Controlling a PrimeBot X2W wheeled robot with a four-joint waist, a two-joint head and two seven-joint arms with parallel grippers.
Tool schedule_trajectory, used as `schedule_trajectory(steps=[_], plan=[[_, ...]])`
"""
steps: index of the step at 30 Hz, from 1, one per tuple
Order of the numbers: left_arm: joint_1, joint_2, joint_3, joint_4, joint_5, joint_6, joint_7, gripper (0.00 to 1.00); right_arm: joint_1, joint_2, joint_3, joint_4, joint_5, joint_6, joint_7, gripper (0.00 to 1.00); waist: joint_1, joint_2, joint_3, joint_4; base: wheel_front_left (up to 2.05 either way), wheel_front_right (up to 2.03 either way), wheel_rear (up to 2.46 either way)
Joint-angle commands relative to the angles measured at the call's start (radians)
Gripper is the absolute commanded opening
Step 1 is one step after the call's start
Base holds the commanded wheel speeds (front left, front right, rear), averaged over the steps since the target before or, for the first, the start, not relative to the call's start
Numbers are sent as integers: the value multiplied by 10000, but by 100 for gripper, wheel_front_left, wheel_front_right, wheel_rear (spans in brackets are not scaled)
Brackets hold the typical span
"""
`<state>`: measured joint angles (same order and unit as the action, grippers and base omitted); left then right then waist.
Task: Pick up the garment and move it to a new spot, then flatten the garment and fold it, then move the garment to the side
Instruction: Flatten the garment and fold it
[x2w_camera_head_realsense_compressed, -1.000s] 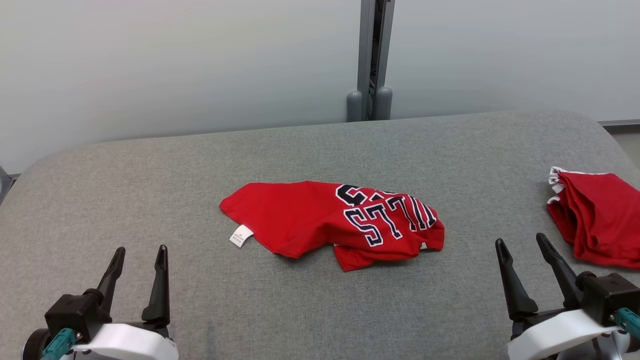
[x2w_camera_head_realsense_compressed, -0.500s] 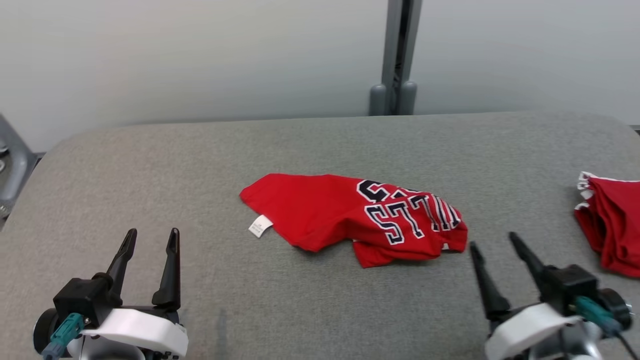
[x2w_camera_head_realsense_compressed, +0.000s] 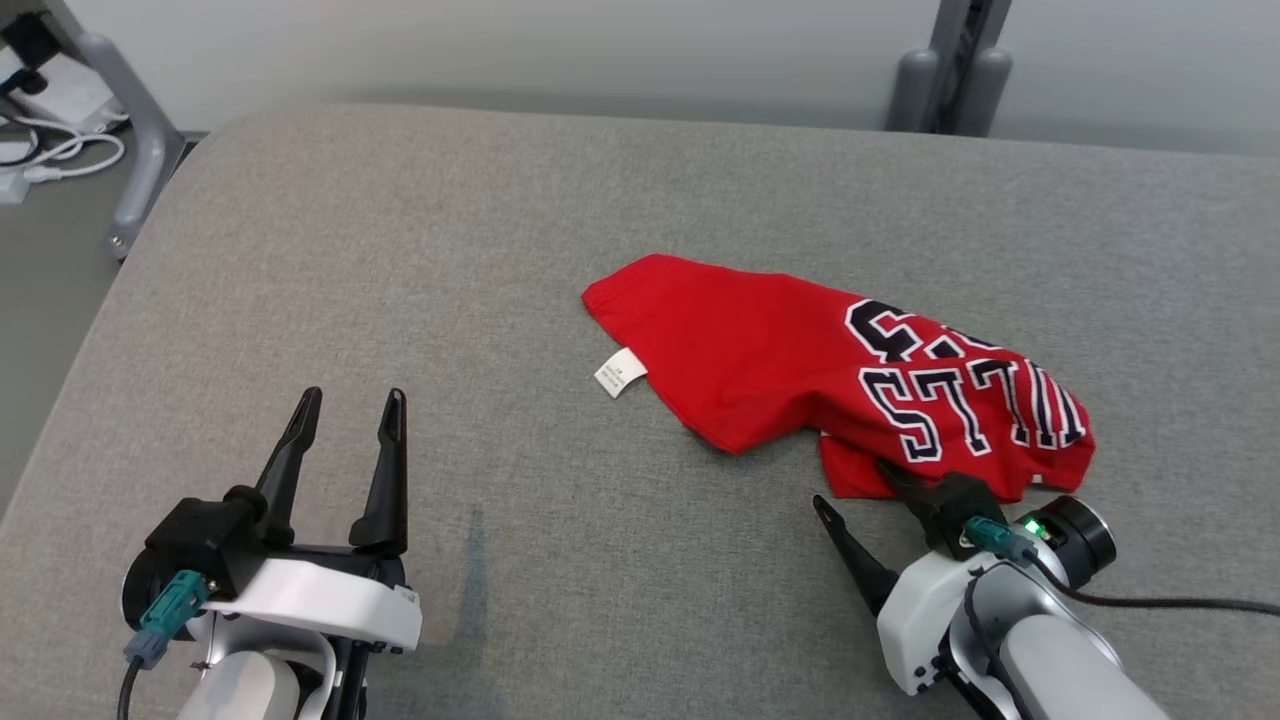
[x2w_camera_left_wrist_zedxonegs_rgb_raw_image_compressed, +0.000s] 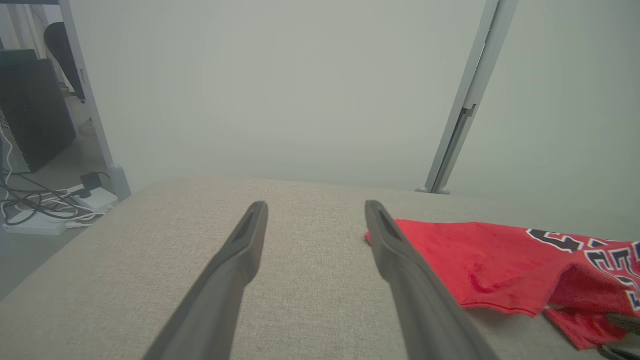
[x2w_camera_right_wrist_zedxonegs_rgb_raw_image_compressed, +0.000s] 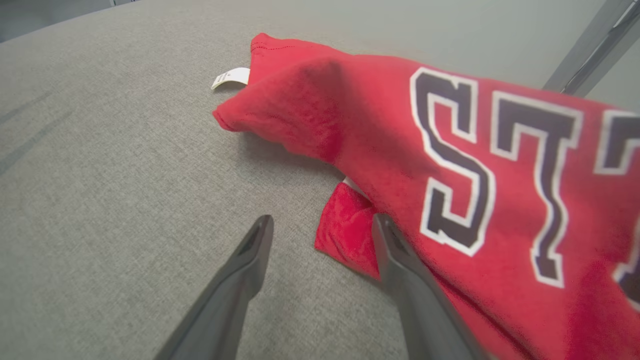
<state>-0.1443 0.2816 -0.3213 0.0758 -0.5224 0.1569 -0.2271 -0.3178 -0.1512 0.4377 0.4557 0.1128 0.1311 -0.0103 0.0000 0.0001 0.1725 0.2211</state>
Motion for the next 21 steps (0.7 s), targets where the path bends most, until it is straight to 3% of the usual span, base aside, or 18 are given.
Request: schedule_trajectory(steps=[1, 5, 6, 8, 14, 18, 21], plan=[[-202, -18, 29, 71, -26, -74, -80, 100, -271, -92, 66, 305, 46, -8, -63, 100, 0, -1, 422, 362, 0, 0, 0], [-426, -217, 58, 346, -13, -218, -218, 100, -1023, -158, 408, 1423, 72, -8, -9, 100, 0, -1, 693, 437, 0, 0, 0], [-466, -270, 57, 421, -8, -256, -243, 100, -1136, -146, 489, 1682, 137, -8, 12, 57, 0, -1, 734, 432, 0, 0, 0], [-548, -308, 90, 535, 11, -331, -294, 100, -1316, -132, 721, 2013, 230, -8, 74, 0, 0, -1, 794, 364, 0, 0, 0], [-657, -341, 270, 757, 140, -482, -353, 100, -1473, -413, 1797, 1748, 926, -5, 390, 0, 0, -1, 724, -124, 0, 0, 0], [-635, -294, 361, 799, 193, -509, -363, 100, -1401, -821, 2551, 851, 1549, -5, 730, 0, 0, -1, 613, -458, 0, 0, 0], [-500, -217, 473, 740, 213, -446, -367, 100, -1272, -1367, 3278, -632, 2657, -5, 1354, 0, 0, -1, 482, -798, 0, 0, 0]])
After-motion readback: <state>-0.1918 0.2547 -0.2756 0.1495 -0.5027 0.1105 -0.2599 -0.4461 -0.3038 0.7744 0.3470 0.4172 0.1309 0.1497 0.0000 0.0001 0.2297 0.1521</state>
